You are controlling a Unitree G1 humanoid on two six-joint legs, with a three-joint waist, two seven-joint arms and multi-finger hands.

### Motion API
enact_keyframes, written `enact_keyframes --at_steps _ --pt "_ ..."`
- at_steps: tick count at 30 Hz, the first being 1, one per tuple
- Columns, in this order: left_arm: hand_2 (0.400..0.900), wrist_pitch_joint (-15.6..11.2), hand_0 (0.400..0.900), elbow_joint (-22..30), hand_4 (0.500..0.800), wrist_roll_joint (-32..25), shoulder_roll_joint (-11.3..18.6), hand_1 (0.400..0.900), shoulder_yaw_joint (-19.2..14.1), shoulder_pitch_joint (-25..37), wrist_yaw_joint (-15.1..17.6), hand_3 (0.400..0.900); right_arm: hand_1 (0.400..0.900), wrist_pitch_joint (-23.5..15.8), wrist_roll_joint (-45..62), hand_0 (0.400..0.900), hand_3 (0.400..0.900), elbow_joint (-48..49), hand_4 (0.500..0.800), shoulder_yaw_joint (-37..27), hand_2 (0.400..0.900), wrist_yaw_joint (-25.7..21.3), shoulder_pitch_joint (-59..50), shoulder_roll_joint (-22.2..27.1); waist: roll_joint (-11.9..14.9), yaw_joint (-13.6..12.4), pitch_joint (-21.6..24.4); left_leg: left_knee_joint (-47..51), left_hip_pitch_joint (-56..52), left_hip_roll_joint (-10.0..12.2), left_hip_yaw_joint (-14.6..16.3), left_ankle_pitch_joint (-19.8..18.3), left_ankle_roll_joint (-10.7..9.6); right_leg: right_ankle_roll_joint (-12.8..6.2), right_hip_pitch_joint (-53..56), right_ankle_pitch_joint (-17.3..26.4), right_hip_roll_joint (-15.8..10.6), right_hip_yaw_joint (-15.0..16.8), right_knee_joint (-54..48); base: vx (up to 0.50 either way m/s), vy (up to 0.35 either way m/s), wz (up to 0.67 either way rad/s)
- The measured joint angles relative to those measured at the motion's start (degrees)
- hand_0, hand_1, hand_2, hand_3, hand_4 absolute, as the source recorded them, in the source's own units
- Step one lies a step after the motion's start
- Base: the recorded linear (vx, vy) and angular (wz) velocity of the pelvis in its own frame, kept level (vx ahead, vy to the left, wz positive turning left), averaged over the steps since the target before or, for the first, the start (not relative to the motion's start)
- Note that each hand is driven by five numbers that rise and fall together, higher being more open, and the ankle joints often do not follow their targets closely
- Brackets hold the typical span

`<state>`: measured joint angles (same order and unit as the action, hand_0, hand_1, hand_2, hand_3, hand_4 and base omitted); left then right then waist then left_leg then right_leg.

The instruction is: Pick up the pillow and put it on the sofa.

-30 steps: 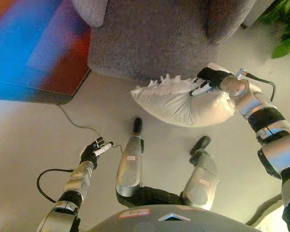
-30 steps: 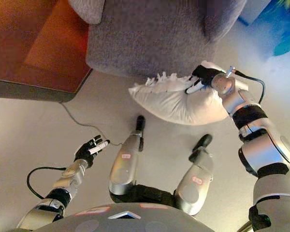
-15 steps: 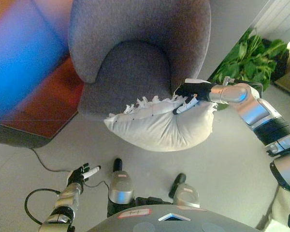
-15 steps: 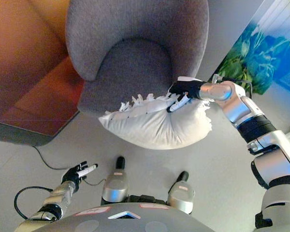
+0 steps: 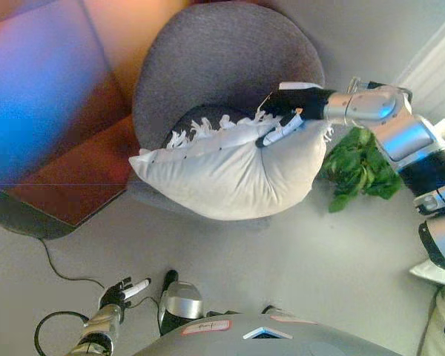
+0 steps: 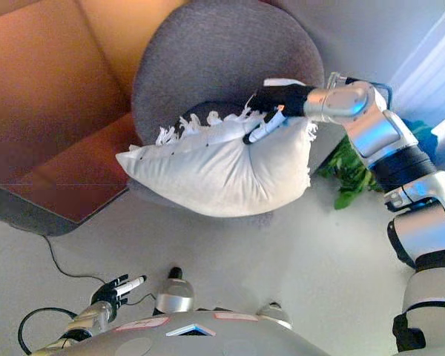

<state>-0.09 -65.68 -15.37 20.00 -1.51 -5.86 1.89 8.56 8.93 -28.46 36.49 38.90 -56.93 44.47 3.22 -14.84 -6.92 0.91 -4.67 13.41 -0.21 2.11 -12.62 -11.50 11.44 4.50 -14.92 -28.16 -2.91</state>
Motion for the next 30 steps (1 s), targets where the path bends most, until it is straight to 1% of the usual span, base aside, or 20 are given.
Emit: enact_keyframes --at_steps 4,8,10,12,13,14,17,18,19,21,23,24,26,28,30 --pt "0.900 0.0 0.900 -1.8 0.800 1.2 0.3 0.900 0.0 -1.2 0.2 0.900 0.400 0.3 2.3 0.400 0.400 -7.3 0.500 1.7 0.400 -1.9 -1.6 -1.6 1.1 -3.1 1.5 0.2 1.5 -0.2 -2.0 0.2 -0.3 -0.07 0.6 0.0 0.4 -2.3 -1.2 0.09 -0.016 0.30" --pt "0.900 -0.2 0.900 -2.1 0.800 2.1 0.4 0.900 0.0 -2.7 0.2 0.900 0.400 1.8 4.7 0.400 0.400 -15.3 0.500 1.7 0.400 -3.5 -2.6 -4.1 1.0 -6.1 1.5 -0.2 3.7 -0.7 -4.4 0.3 -0.3 -0.19 0.9 0.0 0.5 -4.5 -2.0 0.05 -0.030 0.30" --pt "0.900 -0.5 0.900 -2.1 0.800 2.2 0.4 0.900 0.0 -2.7 0.2 0.900 0.400 2.2 5.0 0.400 0.400 -20.8 0.500 1.7 0.400 -3.7 -3.5 -5.1 0.7 -7.5 1.4 -0.5 5.1 -1.1 -5.8 0.5 -0.3 -0.27 0.8 0.0 0.4 -5.6 -2.0 0.07 -0.102 0.21" --pt "0.900 -1.4 0.900 -2.0 0.800 2.2 0.7 0.900 0.0 -2.7 0.1 0.900 0.400 2.5 5.1 0.400 0.400 -24.4 0.500 1.6 0.400 -3.9 -3.7 -5.5 0.2 -9.4 1.0 -0.6 5.7 -1.3 -6.6 0.6 -0.3 -0.58 0.7 -0.3 0.4 -5.8 -2.0 0.02 -0.099 0.26" --pt "0.900 -2.0 0.900 -1.9 0.800 2.3 0.8 0.900 0.1 -2.6 0.1 0.900 0.400 2.7 5.2 0.400 0.400 -26.4 0.500 1.6 0.400 -4.0 -4.2 -5.7 -0.3 -9.7 0.7 -0.9 6.3 -1.3 -7.3 0.6 -0.4 -0.69 0.8 -0.3 0.4 -6.4 -2.0 -0.03 -0.085 0.26" --pt "0.900 -2.3 0.900 -1.9 0.800 2.5 0.8 0.900 0.1 -2.5 0.0 0.900 0.400 2.8 5.7 0.400 0.400 -28.0 0.500 1.4 0.400 -4.2 -4.7 -5.7 -0.8 -10.5 0.4 -1.0 7.1 -1.4 -8.0 0.8 -0.4 -0.73 0.7 -0.4 0.6 -6.9 -2.0 -0.05 -0.089 0.21" --pt "0.900 -2.7 0.900 -1.9 0.800 3.4 1.1 0.900 0.2 -2.1 -0.5 0.900 0.400 3.4 7.0 0.400 0.400 -32.5 0.500 1.2 0.400 -5.1 -6.5 -5.7 -1.9 -11.4 -0.3 -1.7 9.7 -1.3 -9.6 1.1 -0.6 -0.69 -0.6 -0.4 0.9 -8.1 -1.8 -0.14 -0.096 0.08" --pt "0.900 -2.7 0.900 -1.9 0.800 3.4 1.1 0.900 0.4 -1.9 -0.7 0.900 0.400 3.4 7.2 0.400 0.400 -33.6 0.500 1.2 0.400 -5.5 -7.3 -5.6 -2.3 -11.3 -0.7 -2.0 10.5 -1.2 -9.9 1.3 -0.7 -0.65 -1.4 -0.4 0.8 -8.2 -1.6 -0.23 -0.095 0.00" --pt "0.900 -3.2 0.900 -1.8 0.800 3.3 1.2 0.900 1.2 -1.6 -1.2 0.900 0.400 3.4 7.3 0.400 0.400 -35.1 0.500 1.0 0.400 -6.3 -8.3 -5.5 -2.9 -11.9 -1.1 -2.4 11.9 -1.1 -10.3 1.3 -0.7 -0.49 -3.0 -0.5 0.9 -8.3 -1.0 -0.20 -0.068 -0.03" --pt "0.900 -4.0 0.900 -1.0 0.800 3.2 1.2 0.900 2.5 -0.9 -2.0 0.900 0.400 3.4 7.5 0.400 0.400 -38.1 0.500 -0.5 0.400 -8.6 -10.8 -5.1 -4.4 -12.2 -2.1 -2.8 14.2 -0.7 -10.8 1.8 -0.8 -0.03 -5.5 -0.8 1.0 -8.2 0.3 -0.18 -0.033 -0.02" --pt "0.900 -4.7 0.900 -0.7 0.800 3.2 1.2 0.900 2.7 -0.1 -2.4 0.900 0.400 3.3 7.9 0.400 0.400 -40.9 0.500 -1.4 0.400 -11.2 -13.7 -4.9 -6.0 -12.3 -3.9 -2.9 15.4 -0.7 -10.7 2.3 -0.6 0.11 -7.0 -0.9 0.5 -7.8 1.8 -0.14 0.014 -0.01" --pt "0.900 -5.2 0.900 -0.2 0.800 2.5 1.2 0.900 2.6 0.2 -2.4 0.900 0.400 3.3 7.9 0.400 0.400 -41.8 0.500 -1.4 0.400 -12.9 -15.4 -3.8 -7.0 -12.3 -5.2 -2.9 15.8 -1.0 -10.7 2.5 -0.4 0.13 -8.1 -0.9 0.0 -7.2 2.6 -0.11 0.026 -0.02" --pt "0.900 -5.3 0.900 0.8 0.800 1.4 1.2 0.900 2.7 0.3 -2.5 0.900 0.400 3.3 7.8 0.400 0.400 -42.4 0.500 -1.4 0.400 -14.4 -16.6 -2.5 -7.8 -12.2 -6.4 -2.9 16.1 -1.5 -10.7 2.7 -0.2 0.11 -8.7 -0.9 -0.6 -7.0 3.2 -0.08 0.034 -0.02" --pt "0.900 -6.3 0.900 1.4 0.800 0.9 1.2 0.900 2.7 0.6 -2.4 0.900 0.400 3.7 7.8 0.400 0.400 -43.4 0.500 -1.4 0.400 -16.3 -17.6 -0.7 -8.3 -12.0 -7.4 -2.9 16.4 -1.9 -10.6 2.8 0.0 0.11 -9.1 -0.9 -0.9 -7.0 3.4 -0.06 0.038 -0.05" --pt "0.900 -6.4 0.900 1.7 0.800 0.6 1.3 0.900 2.6 1.3 -2.6 0.900 0.400 4.7 7.6 0.400 0.400 -44.2 0.500 -1.7 0.400 -17.5 -17.6 0.5 -8.4 -12.0 -7.7 -2.7 16.6 -1.9 -10.6 2.8 0.0 0.11 -9.5 -0.9 -1.1 -6.8 3.4 -0.02 0.034 -0.04"
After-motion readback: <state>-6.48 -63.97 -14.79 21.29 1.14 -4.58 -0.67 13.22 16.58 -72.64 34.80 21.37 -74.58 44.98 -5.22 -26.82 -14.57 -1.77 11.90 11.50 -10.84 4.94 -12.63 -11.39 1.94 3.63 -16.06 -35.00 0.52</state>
